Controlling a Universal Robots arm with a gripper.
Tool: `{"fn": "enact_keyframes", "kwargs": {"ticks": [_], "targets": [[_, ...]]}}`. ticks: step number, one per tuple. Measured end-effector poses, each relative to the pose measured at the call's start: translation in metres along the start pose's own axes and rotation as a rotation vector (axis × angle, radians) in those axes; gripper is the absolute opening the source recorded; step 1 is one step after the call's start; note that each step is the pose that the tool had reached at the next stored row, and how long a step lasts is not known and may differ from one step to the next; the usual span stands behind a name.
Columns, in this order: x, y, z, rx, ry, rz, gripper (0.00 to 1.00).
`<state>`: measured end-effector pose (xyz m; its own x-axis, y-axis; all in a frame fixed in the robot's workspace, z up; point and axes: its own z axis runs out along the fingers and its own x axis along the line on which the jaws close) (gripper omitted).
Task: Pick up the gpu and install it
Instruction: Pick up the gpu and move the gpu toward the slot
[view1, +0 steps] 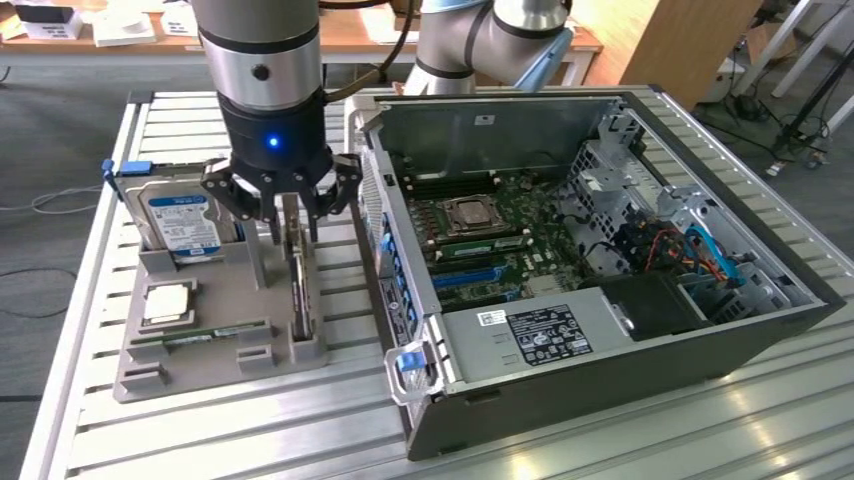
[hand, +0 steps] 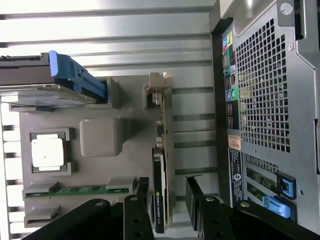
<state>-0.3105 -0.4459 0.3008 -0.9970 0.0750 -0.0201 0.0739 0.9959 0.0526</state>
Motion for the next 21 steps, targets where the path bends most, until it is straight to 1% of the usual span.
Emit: {"fn": "enact_keyframes", "kwargs": {"ticks": [8, 15, 17, 18, 21], "targets": [[0.0, -0.0007, 0.0133, 0.0, 0.0, 0.0, 0.43], [0.0, -0.0007, 0.0134, 0.0001, 0.0001, 0.0, 0.43], [0.0, -0.0007, 0.0134, 0.0001, 0.0001, 0.0, 0.44], [0.0, -0.0007, 0.0134, 0.0001, 0.0001, 0.0, 0.5], [0.0, -0.0008, 0.0149, -0.0007, -0.0003, 0.0, 0.5]]}}
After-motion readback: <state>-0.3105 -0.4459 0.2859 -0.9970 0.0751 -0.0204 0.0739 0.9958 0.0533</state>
